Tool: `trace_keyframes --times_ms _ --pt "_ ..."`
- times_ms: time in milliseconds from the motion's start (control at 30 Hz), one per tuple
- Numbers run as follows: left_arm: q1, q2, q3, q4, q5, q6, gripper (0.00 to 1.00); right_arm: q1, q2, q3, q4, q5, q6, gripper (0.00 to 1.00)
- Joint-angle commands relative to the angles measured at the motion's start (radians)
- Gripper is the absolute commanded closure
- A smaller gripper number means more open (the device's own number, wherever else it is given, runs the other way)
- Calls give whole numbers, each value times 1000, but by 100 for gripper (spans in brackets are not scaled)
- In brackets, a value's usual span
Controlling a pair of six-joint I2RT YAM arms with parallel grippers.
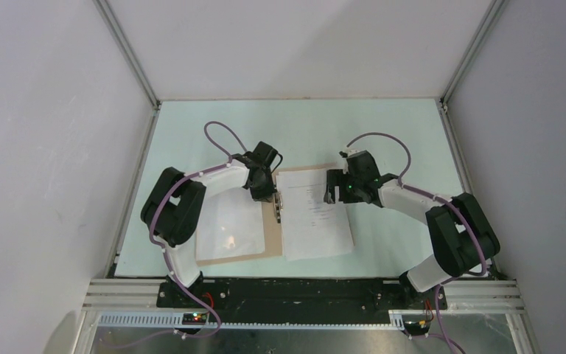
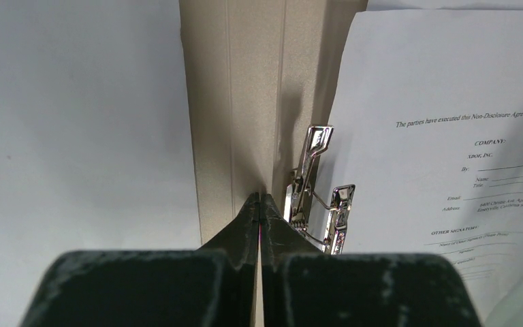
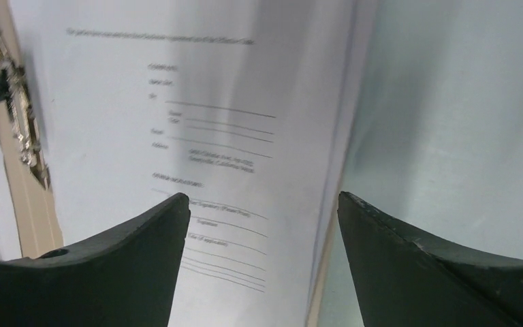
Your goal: Put the files into the folder
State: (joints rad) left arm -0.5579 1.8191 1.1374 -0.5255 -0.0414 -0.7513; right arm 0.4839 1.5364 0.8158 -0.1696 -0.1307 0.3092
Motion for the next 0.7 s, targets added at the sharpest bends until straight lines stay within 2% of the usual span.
trace_keyframes --times_ms 0,200,500,667 --pt "0 9 31 8 7 2 100 -50 -46 16 -56 68 71 15" --pt "-4 9 30 9 10 -7 100 -40 -154 -18 -200 171 194 14" --pt "-14 16 31 10 12 -20 100 218 -400 -207 -368 287 470 14" --pt "-17 18 26 12 12 -22 100 331 -422 -252 -364 314 564 14"
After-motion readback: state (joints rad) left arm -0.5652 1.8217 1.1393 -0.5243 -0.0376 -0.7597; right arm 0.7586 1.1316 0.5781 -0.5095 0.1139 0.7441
